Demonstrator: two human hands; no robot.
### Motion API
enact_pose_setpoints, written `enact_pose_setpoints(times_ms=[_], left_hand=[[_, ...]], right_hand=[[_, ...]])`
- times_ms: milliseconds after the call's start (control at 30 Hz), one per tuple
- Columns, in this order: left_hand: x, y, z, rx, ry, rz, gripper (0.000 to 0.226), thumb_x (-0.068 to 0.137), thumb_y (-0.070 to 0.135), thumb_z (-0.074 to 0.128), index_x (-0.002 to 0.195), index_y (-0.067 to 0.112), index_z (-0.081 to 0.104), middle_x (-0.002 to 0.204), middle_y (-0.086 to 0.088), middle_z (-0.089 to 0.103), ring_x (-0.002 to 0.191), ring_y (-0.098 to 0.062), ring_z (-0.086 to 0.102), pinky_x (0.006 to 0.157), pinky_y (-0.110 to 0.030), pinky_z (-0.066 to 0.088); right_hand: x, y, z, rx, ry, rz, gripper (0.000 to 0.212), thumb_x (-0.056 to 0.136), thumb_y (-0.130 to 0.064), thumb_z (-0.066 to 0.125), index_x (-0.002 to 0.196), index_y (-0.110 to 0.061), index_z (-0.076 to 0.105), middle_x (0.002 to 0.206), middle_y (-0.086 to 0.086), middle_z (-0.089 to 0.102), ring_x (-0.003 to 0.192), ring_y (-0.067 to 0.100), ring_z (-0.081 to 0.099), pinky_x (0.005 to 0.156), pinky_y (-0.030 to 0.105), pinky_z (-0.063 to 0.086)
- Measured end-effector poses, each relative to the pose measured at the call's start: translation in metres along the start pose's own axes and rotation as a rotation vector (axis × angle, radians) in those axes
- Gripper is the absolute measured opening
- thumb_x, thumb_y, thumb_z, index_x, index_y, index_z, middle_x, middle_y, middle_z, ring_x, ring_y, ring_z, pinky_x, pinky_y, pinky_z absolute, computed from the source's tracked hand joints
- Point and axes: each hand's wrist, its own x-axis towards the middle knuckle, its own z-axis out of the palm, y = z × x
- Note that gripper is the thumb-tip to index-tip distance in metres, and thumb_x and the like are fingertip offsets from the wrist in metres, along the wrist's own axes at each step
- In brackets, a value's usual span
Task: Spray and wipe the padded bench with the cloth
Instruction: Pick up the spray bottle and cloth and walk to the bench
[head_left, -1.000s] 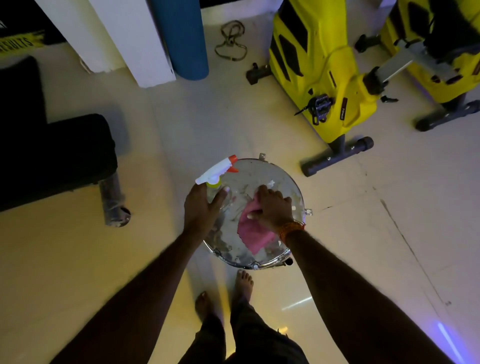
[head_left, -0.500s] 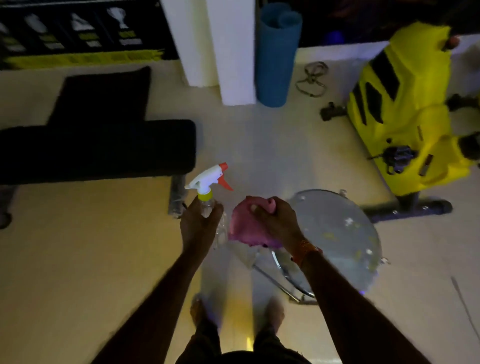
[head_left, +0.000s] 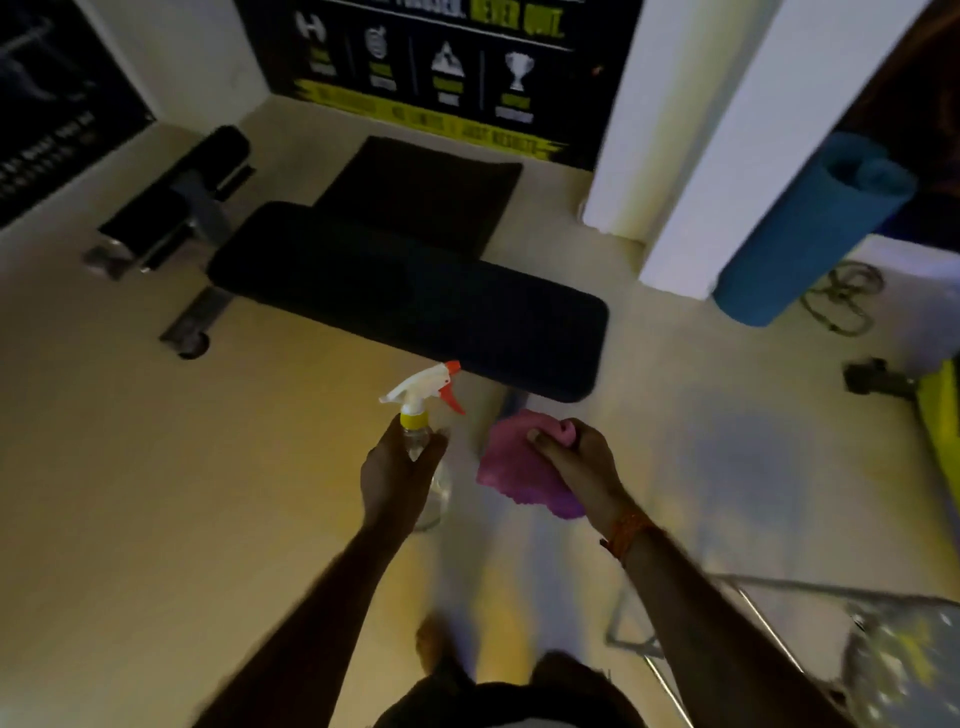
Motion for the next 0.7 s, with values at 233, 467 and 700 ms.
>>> enact_pose_setpoints(times_ms=[233,467,700], left_hand=[[0.13,-0.038,-0.08,-0.053,0.049,-0.027,0.039,0.098,0.045,0.061,0.123,0.015,0.059,0.104,0.002,0.07,0.094,-0.021,0.066,0.077,-0.03,0.044],[0.293,-0.065,-0.109,-0.05,0.008,-0.021,0.036,0.1,0.038,0.06,0.127,0.014,0.055,0.108,-0.001,0.072,0.094,-0.016,0.068,0.075,-0.028,0.05],[0.445,-0.054,-0.101,-0.092,-0.047,-0.048,0.034,0.097,0.038,0.065,0.122,0.015,0.061,0.101,0.005,0.072,0.088,-0.002,0.067,0.068,-0.012,0.046]], right_hand=[[0.096,-0.084,0.114,0.042,-0.116,-0.025,0.026,0.088,-0.036,0.075,0.113,-0.029,0.07,0.117,-0.006,0.071,0.111,0.018,0.065,0.097,0.042,0.05],[0.246,-0.15,0.208,-0.018,-0.179,-0.009,0.024,0.089,-0.039,0.073,0.104,-0.022,0.066,0.109,0.003,0.069,0.101,0.023,0.065,0.079,0.039,0.053],[0.375,-0.217,0.251,-0.072,-0.123,-0.006,0.028,0.092,-0.037,0.071,0.095,-0.01,0.061,0.094,0.0,0.067,0.085,0.013,0.062,0.067,0.028,0.045]])
